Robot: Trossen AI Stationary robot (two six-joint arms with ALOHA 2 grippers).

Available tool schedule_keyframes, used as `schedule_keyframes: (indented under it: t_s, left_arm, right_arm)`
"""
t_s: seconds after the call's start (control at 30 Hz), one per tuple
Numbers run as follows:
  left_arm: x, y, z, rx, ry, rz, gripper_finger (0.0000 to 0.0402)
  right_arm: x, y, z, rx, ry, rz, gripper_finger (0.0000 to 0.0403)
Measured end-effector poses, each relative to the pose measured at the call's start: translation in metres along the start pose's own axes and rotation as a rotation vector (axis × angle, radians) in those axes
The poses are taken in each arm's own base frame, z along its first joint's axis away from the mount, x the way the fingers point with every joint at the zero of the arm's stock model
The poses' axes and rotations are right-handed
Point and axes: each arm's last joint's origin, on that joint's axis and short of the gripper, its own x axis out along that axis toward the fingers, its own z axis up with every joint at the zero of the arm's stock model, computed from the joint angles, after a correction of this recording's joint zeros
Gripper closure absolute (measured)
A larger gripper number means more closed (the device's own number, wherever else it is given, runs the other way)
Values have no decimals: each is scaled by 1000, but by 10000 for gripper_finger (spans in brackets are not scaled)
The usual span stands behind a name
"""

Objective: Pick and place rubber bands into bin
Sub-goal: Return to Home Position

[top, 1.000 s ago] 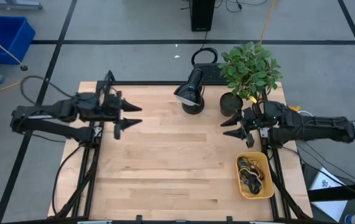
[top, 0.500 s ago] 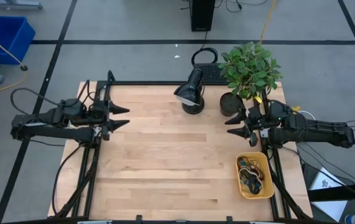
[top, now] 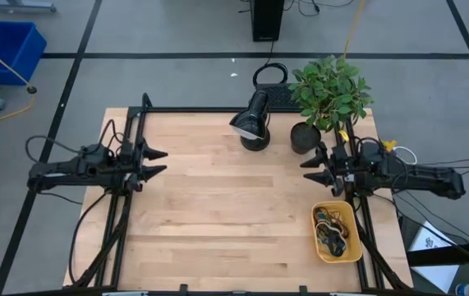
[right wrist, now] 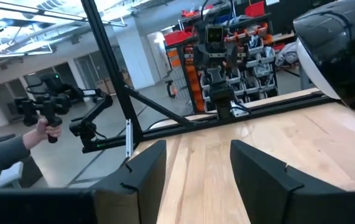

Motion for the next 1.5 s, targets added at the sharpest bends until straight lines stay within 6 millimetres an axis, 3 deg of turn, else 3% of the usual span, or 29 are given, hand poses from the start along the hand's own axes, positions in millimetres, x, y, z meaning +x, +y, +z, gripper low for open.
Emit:
schedule_keyframes:
  t_s: [0.43,0.77,1.23,1.5]
  left_arm:
    - [5,11,-48,-30,-44,-10,160]
    - [11,17,-72,-61,-48,-12,160]
    - [12,18,-77,-52,1,2,160]
    - [12,18,-77,-32,2,2,160]
  right_arm:
    - [-15,0,-15,-8,-69,22,231]
    - [-21,-1,-27,7,-99,34,228]
    - [-23,-8,-47,7,-95,27,228]
    - [-22,-12,-50,7,-125,-77,230]
